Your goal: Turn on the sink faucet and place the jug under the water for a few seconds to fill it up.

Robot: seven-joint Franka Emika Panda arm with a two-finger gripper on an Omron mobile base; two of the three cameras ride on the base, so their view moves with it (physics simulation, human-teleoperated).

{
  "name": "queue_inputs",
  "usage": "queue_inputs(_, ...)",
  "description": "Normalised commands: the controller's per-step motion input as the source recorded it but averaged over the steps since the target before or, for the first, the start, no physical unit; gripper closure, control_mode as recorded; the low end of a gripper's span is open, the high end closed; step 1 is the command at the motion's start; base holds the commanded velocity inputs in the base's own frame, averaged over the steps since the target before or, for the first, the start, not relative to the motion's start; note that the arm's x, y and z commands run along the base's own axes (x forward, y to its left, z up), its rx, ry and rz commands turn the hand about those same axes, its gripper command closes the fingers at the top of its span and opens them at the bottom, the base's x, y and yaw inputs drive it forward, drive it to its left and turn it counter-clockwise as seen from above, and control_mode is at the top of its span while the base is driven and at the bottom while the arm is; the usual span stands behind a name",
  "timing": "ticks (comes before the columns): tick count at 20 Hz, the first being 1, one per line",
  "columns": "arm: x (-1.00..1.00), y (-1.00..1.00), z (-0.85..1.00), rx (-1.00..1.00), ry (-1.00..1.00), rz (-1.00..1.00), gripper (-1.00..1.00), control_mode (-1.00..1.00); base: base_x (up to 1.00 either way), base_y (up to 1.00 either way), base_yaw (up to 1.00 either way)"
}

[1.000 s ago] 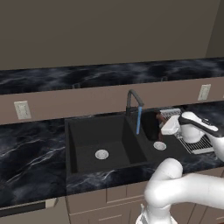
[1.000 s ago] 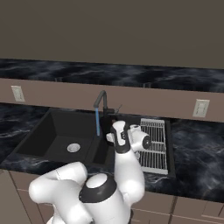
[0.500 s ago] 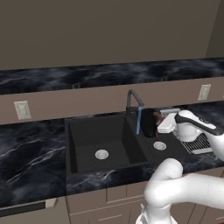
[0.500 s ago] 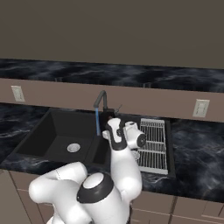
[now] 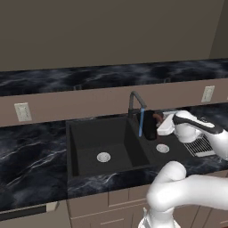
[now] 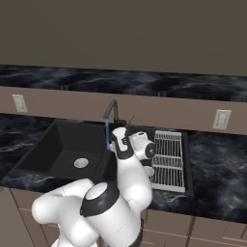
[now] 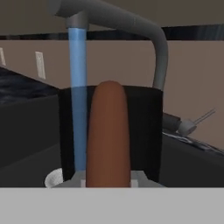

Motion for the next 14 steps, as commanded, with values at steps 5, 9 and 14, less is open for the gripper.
queue_inputs(5,0.14,0.05,0.0,-0.08,0.13,0.01,1.0,-1.0,0.0,0.0,0.0)
queue_inputs(9,0.11,0.11,0.0,-0.03,0.04,0.03,1.0,-1.0,0.0,0.0,0.0)
queue_inputs(14,0.0,0.08,0.0,0.0,-0.01,0.07,1.0,-1.0,0.0,0.0,0.0)
